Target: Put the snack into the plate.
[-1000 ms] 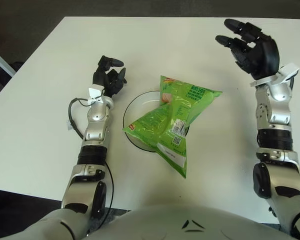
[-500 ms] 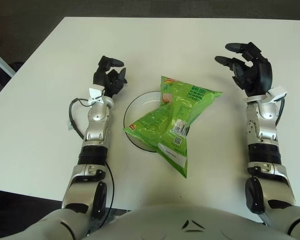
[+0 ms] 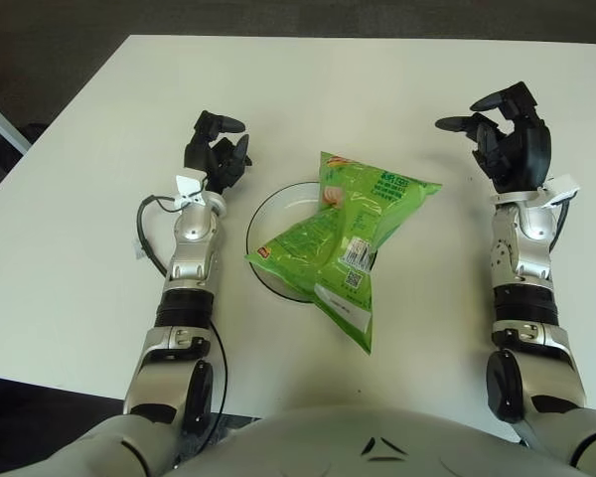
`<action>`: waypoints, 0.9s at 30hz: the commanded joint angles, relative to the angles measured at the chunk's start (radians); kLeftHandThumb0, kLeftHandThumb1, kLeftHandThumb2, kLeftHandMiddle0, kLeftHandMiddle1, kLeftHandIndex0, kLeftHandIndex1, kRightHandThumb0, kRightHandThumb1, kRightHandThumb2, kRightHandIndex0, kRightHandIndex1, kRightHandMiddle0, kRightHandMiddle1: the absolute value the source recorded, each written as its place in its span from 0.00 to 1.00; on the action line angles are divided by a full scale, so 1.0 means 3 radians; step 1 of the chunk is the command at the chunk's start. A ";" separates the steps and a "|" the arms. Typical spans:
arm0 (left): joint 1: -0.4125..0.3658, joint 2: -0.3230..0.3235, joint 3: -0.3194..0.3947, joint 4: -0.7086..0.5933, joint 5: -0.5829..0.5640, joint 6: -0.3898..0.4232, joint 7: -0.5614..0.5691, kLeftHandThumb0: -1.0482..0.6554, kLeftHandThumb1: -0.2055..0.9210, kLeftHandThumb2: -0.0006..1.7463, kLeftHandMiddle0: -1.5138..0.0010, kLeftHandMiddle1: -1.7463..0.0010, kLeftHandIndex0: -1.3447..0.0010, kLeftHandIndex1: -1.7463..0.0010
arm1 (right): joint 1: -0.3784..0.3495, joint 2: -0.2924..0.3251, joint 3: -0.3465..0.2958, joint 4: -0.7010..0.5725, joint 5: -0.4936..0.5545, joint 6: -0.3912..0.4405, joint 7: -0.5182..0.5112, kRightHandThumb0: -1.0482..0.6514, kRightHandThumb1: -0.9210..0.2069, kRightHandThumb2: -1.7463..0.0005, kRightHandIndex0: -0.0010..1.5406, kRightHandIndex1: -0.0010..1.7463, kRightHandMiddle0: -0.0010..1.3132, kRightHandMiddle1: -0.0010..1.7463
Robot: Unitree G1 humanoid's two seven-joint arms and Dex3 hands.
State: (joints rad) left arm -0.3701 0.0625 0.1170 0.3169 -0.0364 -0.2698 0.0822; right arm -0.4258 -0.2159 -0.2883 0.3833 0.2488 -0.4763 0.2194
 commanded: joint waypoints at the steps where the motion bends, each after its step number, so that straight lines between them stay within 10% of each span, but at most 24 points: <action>1: 0.0332 -0.0091 -0.0003 0.0184 -0.0021 -0.0005 -0.0013 0.41 1.00 0.19 0.48 0.00 0.70 0.12 | 0.0322 0.0129 -0.0026 0.0443 0.0053 -0.0032 0.0066 0.41 0.00 0.76 0.52 0.48 0.23 0.93; 12: 0.0309 -0.0070 0.0000 0.0215 0.0000 0.0011 -0.0001 0.41 1.00 0.19 0.48 0.00 0.70 0.11 | 0.0207 0.0305 -0.0044 0.0796 0.0312 0.0072 0.0391 0.41 0.00 0.73 0.39 0.92 0.19 0.98; 20: 0.0311 -0.0061 -0.0011 0.0183 0.0021 0.0036 0.0019 0.41 1.00 0.19 0.47 0.00 0.70 0.11 | 0.0233 0.0245 0.0097 0.0626 0.0134 0.0318 0.0305 0.41 0.03 0.73 0.39 0.94 0.24 0.95; 27: 0.0317 -0.0062 -0.0020 0.0175 0.0033 0.0050 0.0026 0.41 1.00 0.19 0.47 0.00 0.71 0.11 | 0.0381 -0.0013 0.0480 0.0355 -0.0685 0.0930 -0.0248 0.41 0.08 0.69 0.43 0.96 0.27 0.94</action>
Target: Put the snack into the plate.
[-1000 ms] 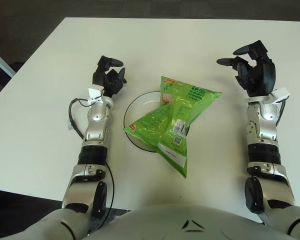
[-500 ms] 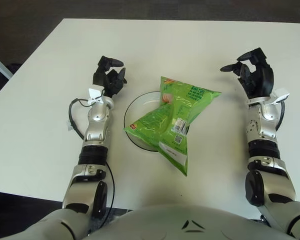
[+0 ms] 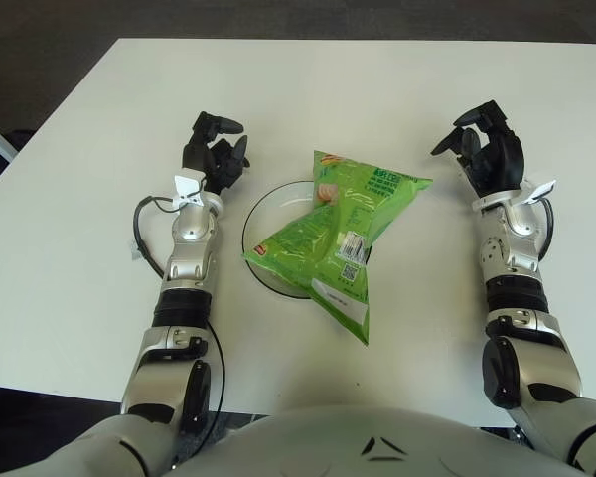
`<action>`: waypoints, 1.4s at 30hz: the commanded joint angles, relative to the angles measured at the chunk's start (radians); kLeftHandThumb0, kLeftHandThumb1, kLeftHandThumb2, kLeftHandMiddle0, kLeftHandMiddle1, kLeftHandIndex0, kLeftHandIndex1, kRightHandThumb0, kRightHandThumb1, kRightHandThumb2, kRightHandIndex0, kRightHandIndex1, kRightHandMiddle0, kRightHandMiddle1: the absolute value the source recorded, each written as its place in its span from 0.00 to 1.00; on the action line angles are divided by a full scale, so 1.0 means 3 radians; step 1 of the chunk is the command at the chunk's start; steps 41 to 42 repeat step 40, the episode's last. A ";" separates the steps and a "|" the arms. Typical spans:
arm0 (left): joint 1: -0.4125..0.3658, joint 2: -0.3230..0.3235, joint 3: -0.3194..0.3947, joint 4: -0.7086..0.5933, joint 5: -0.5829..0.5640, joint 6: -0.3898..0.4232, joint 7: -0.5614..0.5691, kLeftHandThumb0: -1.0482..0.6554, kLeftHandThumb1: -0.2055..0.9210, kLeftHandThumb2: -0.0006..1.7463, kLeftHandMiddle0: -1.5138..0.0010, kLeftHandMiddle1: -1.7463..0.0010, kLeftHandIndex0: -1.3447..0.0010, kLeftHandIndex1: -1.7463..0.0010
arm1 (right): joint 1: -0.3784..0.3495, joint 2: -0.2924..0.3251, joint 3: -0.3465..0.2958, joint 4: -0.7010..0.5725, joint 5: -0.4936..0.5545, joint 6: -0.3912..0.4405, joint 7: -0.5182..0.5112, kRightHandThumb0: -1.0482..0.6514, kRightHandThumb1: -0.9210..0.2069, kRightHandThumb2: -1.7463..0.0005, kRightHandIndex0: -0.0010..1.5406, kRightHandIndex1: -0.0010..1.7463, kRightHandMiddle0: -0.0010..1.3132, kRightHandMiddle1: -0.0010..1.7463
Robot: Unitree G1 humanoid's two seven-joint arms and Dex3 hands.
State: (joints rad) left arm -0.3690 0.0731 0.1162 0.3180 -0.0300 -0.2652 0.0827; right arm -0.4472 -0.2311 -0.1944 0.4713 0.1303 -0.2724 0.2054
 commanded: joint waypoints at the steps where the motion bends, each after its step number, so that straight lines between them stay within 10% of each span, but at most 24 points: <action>1: 0.0310 -0.0099 -0.0017 0.0185 0.0014 0.0029 0.0025 0.41 1.00 0.19 0.47 0.00 0.71 0.11 | 0.0462 0.0031 0.0191 0.0048 -0.0342 0.0288 -0.0239 0.40 0.09 0.67 0.44 0.98 0.27 0.95; 42: 0.0230 -0.0079 -0.0013 0.0326 0.0000 -0.0012 -0.0014 0.41 1.00 0.20 0.48 0.00 0.71 0.10 | 0.0355 -0.0089 0.0441 0.0484 -0.0726 -0.0250 -0.0669 0.39 0.23 0.51 0.55 1.00 0.28 1.00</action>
